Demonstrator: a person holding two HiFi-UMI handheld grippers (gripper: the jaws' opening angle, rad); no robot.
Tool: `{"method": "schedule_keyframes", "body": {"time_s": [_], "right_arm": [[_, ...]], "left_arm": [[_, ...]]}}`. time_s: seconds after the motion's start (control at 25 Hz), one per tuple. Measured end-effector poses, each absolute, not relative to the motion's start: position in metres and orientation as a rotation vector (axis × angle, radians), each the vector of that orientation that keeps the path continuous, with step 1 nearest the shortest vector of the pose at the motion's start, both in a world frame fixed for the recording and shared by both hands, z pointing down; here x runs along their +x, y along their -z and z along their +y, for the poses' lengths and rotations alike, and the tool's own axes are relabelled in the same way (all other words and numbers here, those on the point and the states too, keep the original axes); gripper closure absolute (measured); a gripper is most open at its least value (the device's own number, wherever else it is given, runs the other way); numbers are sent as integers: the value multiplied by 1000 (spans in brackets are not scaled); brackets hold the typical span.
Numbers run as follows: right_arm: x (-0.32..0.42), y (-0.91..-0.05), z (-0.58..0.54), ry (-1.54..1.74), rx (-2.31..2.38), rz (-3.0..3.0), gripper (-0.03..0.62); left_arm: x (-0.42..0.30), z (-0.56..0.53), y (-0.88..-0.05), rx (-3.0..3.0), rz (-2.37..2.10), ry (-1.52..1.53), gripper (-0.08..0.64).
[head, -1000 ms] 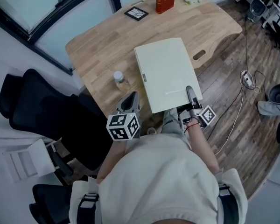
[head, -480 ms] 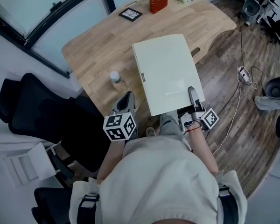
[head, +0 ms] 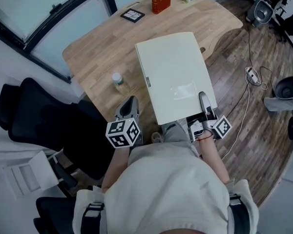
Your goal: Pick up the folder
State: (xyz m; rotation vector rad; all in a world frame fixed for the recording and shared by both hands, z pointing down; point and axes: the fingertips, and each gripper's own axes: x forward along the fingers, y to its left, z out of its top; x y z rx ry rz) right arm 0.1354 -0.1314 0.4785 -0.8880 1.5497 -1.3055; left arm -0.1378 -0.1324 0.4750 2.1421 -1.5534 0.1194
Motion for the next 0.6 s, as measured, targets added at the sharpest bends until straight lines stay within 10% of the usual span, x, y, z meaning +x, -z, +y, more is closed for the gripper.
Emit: {"method": "schedule_keyframes", "body": {"time_s": [0.6], "right_arm": [[135,-480,-122,1311,-894,1524,313]], "left_arm": [[-136,-126,-474,2152,-1545,-116,538]]}}
